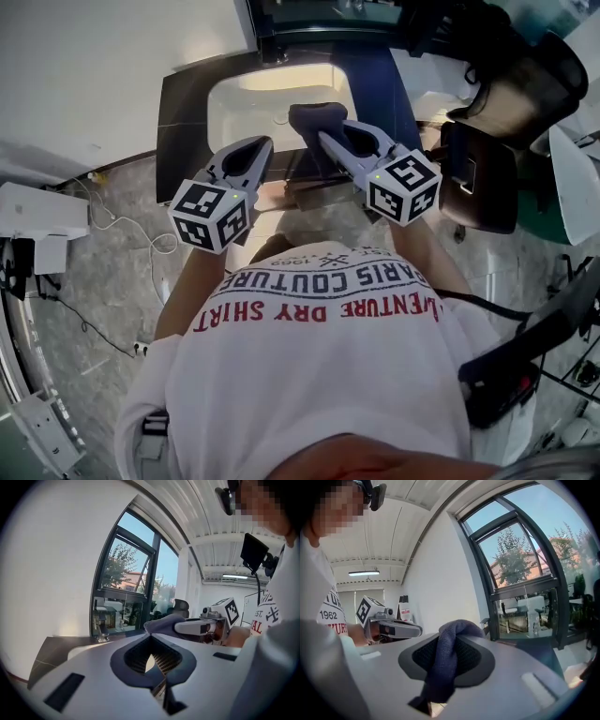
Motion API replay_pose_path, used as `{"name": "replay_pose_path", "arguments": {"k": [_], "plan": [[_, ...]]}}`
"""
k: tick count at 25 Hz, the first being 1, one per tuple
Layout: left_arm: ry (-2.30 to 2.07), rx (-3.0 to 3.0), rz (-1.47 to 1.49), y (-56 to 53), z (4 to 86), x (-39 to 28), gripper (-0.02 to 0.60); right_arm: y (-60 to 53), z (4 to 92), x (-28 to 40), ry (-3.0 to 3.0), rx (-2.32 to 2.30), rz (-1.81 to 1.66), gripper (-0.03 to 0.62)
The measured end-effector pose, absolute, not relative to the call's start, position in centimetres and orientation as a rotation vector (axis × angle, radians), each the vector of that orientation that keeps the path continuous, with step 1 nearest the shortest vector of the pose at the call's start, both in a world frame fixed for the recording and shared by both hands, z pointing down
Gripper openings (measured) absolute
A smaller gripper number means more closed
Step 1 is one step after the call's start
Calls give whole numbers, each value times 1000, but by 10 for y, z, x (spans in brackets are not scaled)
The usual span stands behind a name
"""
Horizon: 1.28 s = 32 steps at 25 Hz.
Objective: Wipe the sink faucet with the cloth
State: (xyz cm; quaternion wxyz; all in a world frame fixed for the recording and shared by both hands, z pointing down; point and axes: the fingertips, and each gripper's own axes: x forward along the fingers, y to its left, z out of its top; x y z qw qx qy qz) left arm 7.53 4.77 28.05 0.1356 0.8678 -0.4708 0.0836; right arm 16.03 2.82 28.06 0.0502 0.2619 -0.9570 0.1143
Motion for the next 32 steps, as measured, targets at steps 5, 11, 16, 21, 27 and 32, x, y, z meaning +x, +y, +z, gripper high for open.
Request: {"name": "replay_pose_path", "arguments": {"k": [5, 11, 16, 21, 27, 32], "plan": [[-1368, 2535, 223, 13, 273, 60, 2, -7, 274, 147, -2918, 812, 325, 69], [-1328, 2523, 213, -47, 284, 39, 2, -62, 282, 124, -2894, 826, 345, 69], [-1274, 2488, 244, -99, 311, 17, 2, -110, 306, 97, -2856, 833, 418, 69], [-1234, 2459, 258, -130, 335, 4, 0, -137, 331, 79, -2823, 819, 463, 69], [-1210, 2441, 274, -152, 346, 0, 2, -164, 342, 73, -2817, 826, 483, 69], [-1232, 2430, 275, -171, 353, -13, 1, -190, 340, 59, -2829, 801, 407, 69]]}}
